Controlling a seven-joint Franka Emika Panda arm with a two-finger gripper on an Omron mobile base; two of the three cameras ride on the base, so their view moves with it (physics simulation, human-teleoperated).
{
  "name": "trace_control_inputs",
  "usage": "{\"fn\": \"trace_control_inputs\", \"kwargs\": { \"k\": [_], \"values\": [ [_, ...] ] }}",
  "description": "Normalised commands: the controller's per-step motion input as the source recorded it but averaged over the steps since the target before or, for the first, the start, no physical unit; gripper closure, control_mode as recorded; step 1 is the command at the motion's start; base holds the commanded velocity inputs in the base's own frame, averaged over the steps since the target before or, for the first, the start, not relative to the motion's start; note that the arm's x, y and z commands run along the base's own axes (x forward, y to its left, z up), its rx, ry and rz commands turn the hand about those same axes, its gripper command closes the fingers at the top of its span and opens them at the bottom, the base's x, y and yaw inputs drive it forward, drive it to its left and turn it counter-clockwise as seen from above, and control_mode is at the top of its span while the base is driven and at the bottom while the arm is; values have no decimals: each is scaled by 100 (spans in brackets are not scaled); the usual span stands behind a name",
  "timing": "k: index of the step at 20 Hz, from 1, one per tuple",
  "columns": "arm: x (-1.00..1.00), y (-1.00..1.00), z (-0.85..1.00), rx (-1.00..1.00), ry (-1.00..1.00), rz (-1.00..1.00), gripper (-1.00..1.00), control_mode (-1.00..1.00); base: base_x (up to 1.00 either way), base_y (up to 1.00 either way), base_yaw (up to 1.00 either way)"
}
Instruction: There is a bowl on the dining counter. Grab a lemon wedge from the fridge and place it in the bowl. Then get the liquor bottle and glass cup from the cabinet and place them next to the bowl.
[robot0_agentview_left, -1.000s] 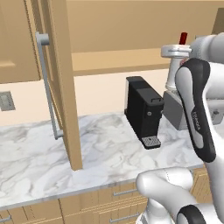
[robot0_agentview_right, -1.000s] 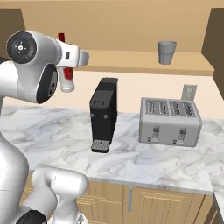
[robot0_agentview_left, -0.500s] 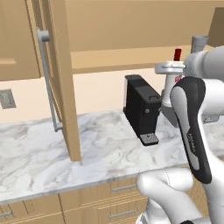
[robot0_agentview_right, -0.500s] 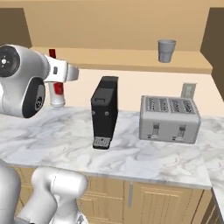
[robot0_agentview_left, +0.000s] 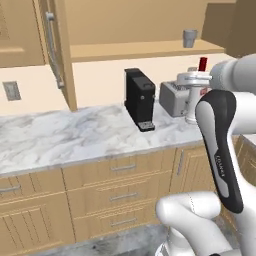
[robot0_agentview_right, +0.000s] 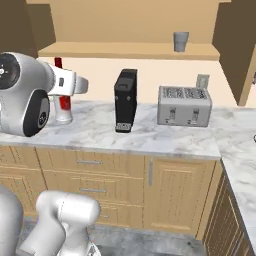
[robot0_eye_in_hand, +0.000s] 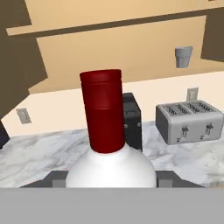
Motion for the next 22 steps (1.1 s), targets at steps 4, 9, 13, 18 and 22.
{"fn": "trace_control_inputs", "kwargs": {
  "k": [4,9,13,18,22],
  "values": [
    [0,0,0,0,0,0,100,100,-72,-8,-73],
    [0,0,0,0,0,0,100,100,-31,-1,-89],
    [0,0,0,0,0,0,100,100,-21,-12,-89],
    [0,0,0,0,0,0,100,100,-15,-34,-85],
    [0,0,0,0,0,0,100,100,-15,-54,-79]
  ]
}}
